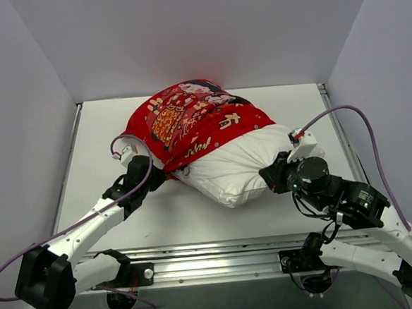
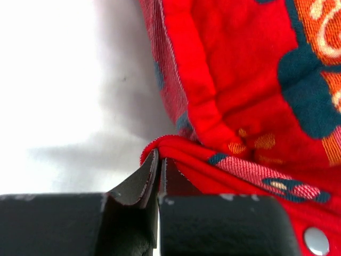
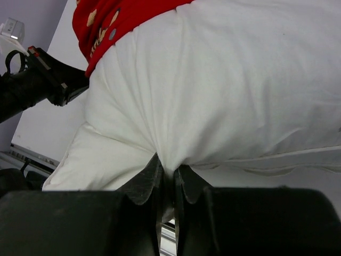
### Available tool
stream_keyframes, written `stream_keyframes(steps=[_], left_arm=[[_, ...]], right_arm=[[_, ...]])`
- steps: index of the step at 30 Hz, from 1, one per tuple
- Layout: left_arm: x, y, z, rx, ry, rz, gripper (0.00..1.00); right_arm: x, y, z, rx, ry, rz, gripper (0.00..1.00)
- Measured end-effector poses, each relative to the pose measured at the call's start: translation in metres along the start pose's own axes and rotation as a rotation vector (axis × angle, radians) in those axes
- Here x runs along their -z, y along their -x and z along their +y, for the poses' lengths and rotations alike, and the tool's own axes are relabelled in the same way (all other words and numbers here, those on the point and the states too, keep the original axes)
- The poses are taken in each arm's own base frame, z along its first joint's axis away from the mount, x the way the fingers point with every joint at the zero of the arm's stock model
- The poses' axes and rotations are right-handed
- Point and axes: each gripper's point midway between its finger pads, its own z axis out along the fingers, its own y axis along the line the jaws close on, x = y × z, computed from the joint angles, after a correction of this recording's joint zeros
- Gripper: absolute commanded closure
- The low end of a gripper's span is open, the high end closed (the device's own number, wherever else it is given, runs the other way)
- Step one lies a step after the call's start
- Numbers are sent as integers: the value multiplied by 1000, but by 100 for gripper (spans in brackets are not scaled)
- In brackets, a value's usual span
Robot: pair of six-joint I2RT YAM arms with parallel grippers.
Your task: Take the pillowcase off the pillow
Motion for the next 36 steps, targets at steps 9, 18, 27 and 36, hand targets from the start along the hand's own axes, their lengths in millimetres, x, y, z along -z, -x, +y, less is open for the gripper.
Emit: stream_keyframes(steps=[9, 18, 27, 36], left_arm=[[49, 2, 56, -54, 49, -32, 43], [82, 23, 31, -91, -2, -24, 34], [47, 3, 0, -143, -21, 121, 30], [3, -4, -20, -225, -1, 196, 26]], right_arm=[[-23, -66, 40, 80, 219, 268, 45], [-20, -51, 93, 219, 443, 309, 11], [-54, 35, 70, 253, 137, 34, 6], [-127, -68, -16, 325, -176, 301, 11]])
